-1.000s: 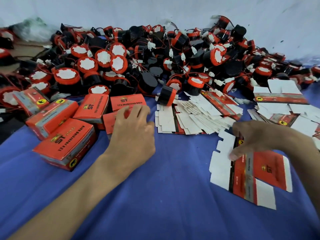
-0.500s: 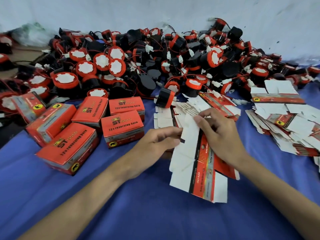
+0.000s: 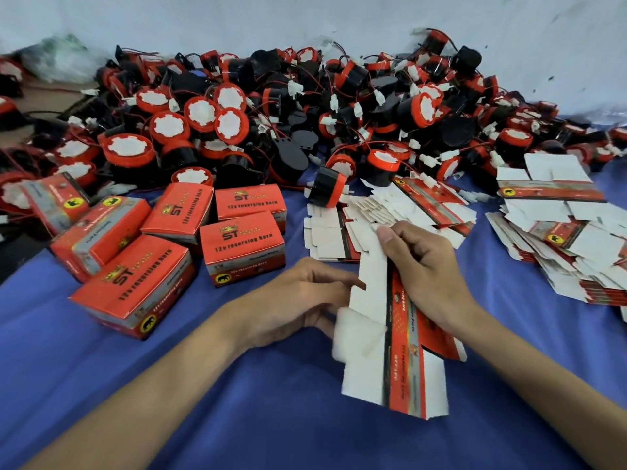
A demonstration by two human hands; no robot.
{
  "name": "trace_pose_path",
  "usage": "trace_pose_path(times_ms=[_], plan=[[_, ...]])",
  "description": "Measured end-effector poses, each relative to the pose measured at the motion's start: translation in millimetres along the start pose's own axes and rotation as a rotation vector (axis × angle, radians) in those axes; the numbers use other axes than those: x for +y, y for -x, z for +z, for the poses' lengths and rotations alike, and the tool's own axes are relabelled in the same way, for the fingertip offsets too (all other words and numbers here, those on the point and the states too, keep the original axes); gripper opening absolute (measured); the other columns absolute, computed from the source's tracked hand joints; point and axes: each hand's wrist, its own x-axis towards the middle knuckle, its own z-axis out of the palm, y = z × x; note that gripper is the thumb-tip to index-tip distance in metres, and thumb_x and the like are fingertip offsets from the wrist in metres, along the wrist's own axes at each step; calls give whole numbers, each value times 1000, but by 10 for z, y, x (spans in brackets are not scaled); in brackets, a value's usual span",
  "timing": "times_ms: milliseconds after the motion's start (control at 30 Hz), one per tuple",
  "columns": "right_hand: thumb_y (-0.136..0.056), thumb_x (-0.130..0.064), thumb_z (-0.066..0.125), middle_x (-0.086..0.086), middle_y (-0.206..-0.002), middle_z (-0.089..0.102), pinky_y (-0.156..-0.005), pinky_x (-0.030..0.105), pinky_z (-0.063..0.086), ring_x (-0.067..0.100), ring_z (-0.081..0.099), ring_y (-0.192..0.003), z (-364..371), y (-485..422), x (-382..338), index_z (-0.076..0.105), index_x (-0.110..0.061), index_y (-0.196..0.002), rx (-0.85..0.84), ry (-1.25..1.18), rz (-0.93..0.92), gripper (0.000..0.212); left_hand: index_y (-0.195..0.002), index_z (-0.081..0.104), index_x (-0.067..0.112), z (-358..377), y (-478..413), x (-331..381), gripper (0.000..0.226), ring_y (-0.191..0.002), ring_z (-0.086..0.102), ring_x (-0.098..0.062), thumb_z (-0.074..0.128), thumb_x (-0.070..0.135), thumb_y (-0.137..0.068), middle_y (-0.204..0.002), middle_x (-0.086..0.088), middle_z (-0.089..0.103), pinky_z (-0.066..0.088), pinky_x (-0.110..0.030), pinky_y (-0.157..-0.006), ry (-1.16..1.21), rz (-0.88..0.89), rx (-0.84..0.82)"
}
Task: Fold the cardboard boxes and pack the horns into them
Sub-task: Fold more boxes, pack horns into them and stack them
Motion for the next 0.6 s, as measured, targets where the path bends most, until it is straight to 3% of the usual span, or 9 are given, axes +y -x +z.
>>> trace_pose_path(times_ms=[67,200,333,500,600], plan=[[-98,-37,45,0,-56,40,-51,16,30,3,38,-52,30,16,-19,40,-14,-59,1,7,-8,45,-95,78,21,12,3,-8,32,-88,70,-16,55,2,-83,-98,-1,74,58,-27,-70,-24,24,-20],[-94,-38,44,4,-52,41,-49,16,28,6,37,-49,51,43,-49,44,-6,-61,41,45,-33,46,-106,69,13,-21,21,15,38,-90,67,-19,58,28,-72,-101,-3,71,56,-27,-72,48,6,-124],[-97,-26,46,10,-51,42,-47,15,26,21,37,-52,27,35,-24,44,-1,-61,115,131,-70,44,-100,72,18,-21,41,22,50,-89,67,-17,83,43,-57,-99,-2,70,55,-27,-73,91,16,-122],[-98,-22,48,12,-51,43,-46,16,26,27,40,-57,28,30,-19,45,0,-62,125,156,-78,42,-86,71,15,-34,45,2,29,-77,69,-11,69,4,-60,-85,2,72,54,-21,-64,23,-42,23],[-96,-32,46,16,-54,47,-47,23,29,29,43,-55,21,29,-18,45,0,-63,118,120,-53,46,-83,62,10,-3,38,18,14,-66,62,-8,65,0,-73,-74,4,66,49,-18,-60,-118,-35,22]])
